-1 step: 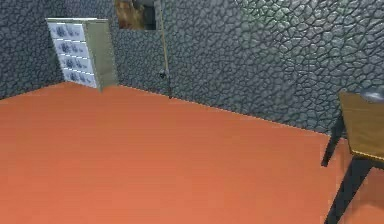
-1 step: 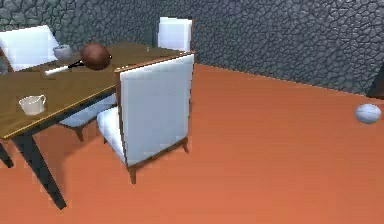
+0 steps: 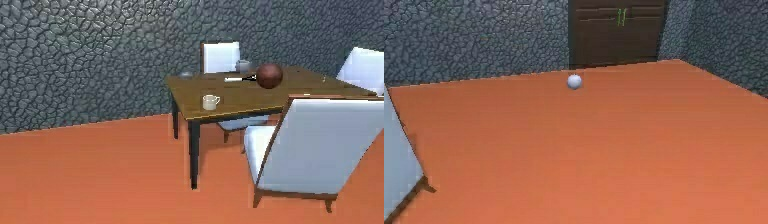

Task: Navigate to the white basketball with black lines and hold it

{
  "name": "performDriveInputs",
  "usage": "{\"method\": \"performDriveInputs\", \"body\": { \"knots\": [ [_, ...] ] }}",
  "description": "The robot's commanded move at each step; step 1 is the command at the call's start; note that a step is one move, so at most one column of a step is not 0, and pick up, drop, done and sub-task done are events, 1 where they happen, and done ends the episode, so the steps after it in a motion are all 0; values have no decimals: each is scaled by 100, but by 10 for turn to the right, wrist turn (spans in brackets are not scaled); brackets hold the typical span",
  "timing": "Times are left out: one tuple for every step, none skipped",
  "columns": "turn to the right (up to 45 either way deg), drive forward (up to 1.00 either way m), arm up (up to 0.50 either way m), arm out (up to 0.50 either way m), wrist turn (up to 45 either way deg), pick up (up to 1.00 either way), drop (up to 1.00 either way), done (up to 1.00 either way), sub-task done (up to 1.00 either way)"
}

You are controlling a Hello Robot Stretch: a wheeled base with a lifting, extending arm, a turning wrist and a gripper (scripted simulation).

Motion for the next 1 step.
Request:
{"method": "performDriveInputs", "body": {
  "knots": [
    [450, 0, 0, 0, 0, 0, 0, 0, 0]
  ]
}}
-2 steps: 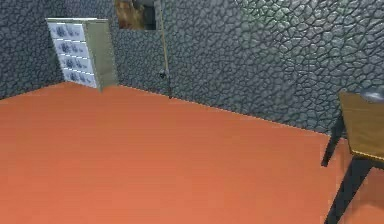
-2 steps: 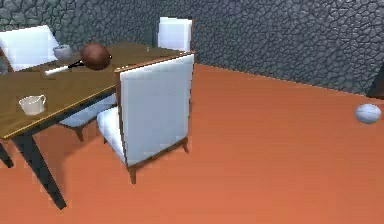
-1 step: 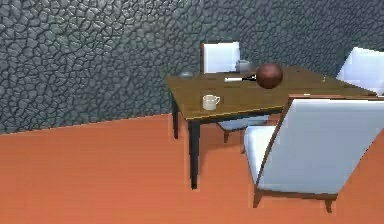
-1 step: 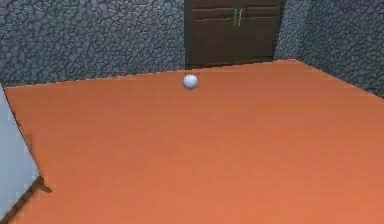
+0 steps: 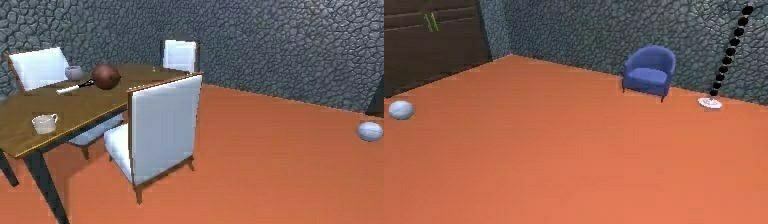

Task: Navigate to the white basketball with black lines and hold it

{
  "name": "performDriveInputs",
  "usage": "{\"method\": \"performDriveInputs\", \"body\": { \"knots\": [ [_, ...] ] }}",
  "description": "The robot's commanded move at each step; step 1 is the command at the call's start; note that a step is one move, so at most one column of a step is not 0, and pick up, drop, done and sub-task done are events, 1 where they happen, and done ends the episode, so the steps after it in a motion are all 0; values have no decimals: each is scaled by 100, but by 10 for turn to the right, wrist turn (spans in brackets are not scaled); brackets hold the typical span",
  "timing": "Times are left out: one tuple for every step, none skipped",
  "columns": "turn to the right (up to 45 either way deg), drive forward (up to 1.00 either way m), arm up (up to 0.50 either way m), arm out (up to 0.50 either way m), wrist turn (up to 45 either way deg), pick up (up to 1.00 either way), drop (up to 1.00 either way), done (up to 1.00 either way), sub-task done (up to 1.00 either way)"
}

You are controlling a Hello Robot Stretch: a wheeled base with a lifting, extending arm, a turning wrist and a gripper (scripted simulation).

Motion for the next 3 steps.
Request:
{"method": "performDriveInputs", "body": {
  "knots": [
    [420, 0, 0, 0, 0, 0, 0, 0, 0],
    [0, 100, 0, 0, 0, 0, 0, 0, 0],
    [0, 100, 0, 0, 0, 0, 0, 0, 0]
  ]
}}
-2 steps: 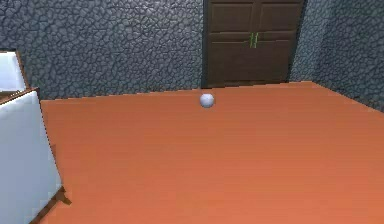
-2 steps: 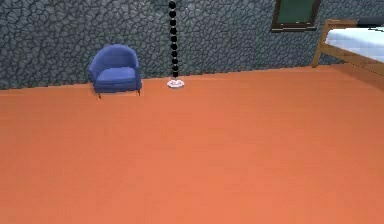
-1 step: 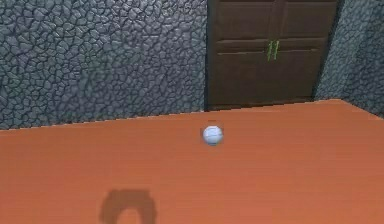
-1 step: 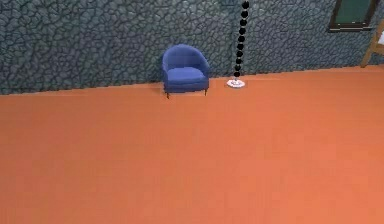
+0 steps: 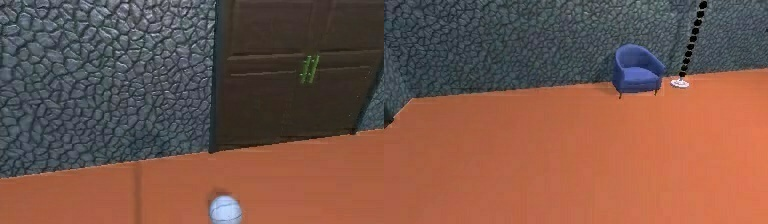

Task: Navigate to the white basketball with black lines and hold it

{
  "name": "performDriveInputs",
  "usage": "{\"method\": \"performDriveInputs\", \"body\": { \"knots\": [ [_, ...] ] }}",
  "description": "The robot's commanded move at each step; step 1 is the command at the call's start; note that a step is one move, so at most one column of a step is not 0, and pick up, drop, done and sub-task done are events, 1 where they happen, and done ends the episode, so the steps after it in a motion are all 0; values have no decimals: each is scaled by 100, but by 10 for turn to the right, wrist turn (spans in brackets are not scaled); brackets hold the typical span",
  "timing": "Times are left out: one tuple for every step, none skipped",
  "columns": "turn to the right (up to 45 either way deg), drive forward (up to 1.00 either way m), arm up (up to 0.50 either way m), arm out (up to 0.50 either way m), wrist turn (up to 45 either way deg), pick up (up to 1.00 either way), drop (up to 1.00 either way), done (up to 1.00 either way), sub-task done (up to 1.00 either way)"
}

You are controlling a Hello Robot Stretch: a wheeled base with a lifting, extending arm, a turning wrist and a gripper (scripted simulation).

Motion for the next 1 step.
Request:
{"method": "performDriveInputs", "body": {
  "knots": [
    [90, 0, 0, 0, 0, 0, 0, 0, 0]
  ]
}}
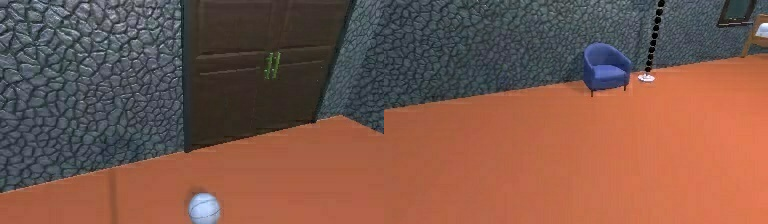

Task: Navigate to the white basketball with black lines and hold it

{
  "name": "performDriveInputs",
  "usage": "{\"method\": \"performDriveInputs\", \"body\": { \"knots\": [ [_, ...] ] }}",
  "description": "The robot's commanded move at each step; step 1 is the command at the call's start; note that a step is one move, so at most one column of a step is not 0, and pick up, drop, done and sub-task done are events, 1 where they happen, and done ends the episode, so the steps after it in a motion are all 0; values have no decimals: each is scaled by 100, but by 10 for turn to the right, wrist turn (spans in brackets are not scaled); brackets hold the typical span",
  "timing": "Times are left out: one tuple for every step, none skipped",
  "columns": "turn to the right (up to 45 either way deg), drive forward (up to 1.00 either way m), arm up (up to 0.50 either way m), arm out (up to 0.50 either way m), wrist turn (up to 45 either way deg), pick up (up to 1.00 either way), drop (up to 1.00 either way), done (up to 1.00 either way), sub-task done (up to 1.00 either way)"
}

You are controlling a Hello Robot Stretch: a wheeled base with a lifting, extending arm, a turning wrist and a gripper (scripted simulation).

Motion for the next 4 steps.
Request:
{"method": "performDriveInputs", "body": {
  "knots": [
    [0, 10, 0, 0, 0, 0, 0, 0, 0],
    [-450, 0, 0, 0, 0, 0, 0, 0, 0],
    [-360, 0, 0, 0, 0, 0, 0, 0, 0],
    [0, 0, 18, 0, 0, 0, 0, 0, 0]
  ]
}}
